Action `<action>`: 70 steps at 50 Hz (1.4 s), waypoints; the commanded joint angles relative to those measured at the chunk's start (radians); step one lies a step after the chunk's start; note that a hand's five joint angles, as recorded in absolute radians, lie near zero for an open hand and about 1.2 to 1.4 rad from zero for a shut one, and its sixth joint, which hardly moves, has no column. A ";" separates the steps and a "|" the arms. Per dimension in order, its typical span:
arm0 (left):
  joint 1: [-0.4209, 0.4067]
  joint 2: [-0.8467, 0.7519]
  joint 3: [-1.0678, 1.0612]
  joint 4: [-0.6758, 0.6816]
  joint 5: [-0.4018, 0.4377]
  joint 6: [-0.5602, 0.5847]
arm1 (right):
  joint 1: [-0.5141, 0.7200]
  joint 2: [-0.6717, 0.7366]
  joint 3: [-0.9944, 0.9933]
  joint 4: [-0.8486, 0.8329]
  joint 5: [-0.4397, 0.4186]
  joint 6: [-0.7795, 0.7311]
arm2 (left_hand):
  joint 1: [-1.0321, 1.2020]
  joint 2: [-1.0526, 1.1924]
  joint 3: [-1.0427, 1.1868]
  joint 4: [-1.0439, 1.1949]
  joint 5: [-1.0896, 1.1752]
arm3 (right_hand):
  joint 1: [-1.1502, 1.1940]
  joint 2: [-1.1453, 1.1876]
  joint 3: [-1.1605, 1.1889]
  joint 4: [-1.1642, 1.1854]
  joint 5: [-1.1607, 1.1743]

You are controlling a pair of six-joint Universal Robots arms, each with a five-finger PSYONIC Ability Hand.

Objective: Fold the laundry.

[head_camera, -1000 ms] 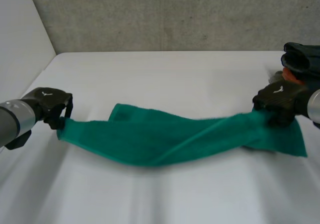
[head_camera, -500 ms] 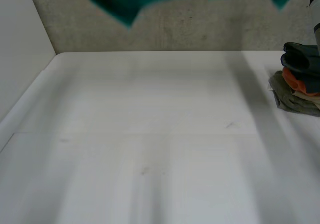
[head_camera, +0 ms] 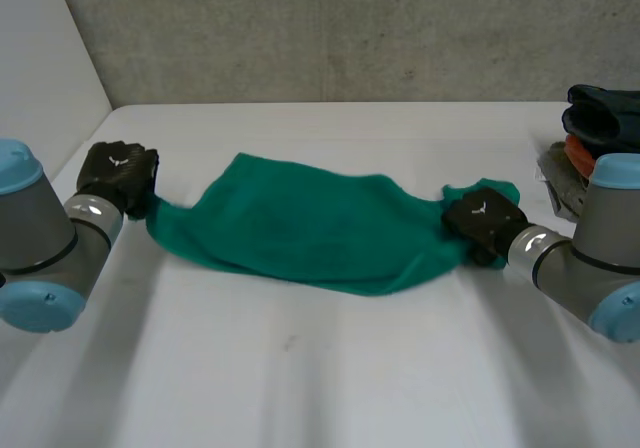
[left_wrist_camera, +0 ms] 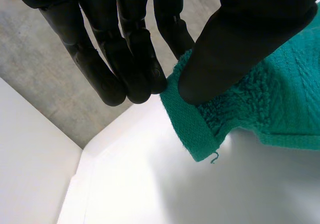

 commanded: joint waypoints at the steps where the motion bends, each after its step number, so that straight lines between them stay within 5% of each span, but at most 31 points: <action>1: -0.002 0.078 -0.027 -0.013 0.018 0.000 | -0.002 -0.089 0.000 0.089 0.024 0.039 | 0.252 0.200 0.206 0.197 0.214 | -0.111 -0.082 -0.089 -0.092 -0.094; 13: -0.009 0.155 -0.050 -0.049 0.041 -0.020 | 0.013 -0.132 -0.116 0.314 0.042 0.038 | 0.252 0.200 0.206 0.197 0.214 | -0.411 -0.382 -0.389 -0.392 -0.394; 28: -0.025 0.149 -0.047 -0.059 0.042 -0.020 | 0.111 0.132 -0.503 0.595 0.135 0.000 | 0.252 0.200 0.206 0.197 0.214 | -0.388 -0.359 -0.366 -0.369 -0.371; 36: -0.014 0.161 -0.034 -0.089 0.032 -0.023 | 0.127 0.190 -0.558 0.613 0.229 -0.062 | 0.252 0.200 0.206 0.197 0.214 | 0.105 0.133 0.127 0.123 0.122; 37: -0.009 0.169 -0.030 -0.110 0.033 -0.028 | 0.127 0.183 -0.552 0.612 0.228 -0.071 | 0.252 0.200 0.206 0.197 0.214 | 0.336 0.364 0.358 0.354 0.353; 42: 0.001 0.248 -0.011 -0.208 0.033 -0.046 | 0.115 0.071 -0.483 0.517 0.192 -0.014 | 0.252 0.200 0.206 0.197 0.214 | 0.338 0.367 0.360 0.357 0.355; 50: 0.070 0.503 0.042 -0.424 0.050 -0.075 | -0.003 -0.345 -0.215 0.380 0.123 0.095 | 0.252 0.200 0.206 0.197 0.214 | 0.338 0.367 0.360 0.357 0.355; 57: 0.155 0.705 0.120 -0.599 0.177 -0.086 | -0.131 -0.604 -0.106 0.330 0.054 0.167 | 0.252 0.200 0.206 0.197 0.214 | 0.338 0.367 0.360 0.357 0.355; 63: 0.181 0.660 0.136 -0.684 0.196 -0.084 | -0.158 -0.600 -0.070 0.287 0.001 0.204 | 0.252 0.200 0.206 0.197 0.214 | 0.338 0.367 0.360 0.357 0.355; 70: 0.130 0.410 0.163 -0.710 0.145 -0.065 | -0.120 -0.440 -0.075 0.346 0.050 0.100 | 0.252 0.200 0.206 0.197 0.214 | 0.338 0.367 0.360 0.357 0.355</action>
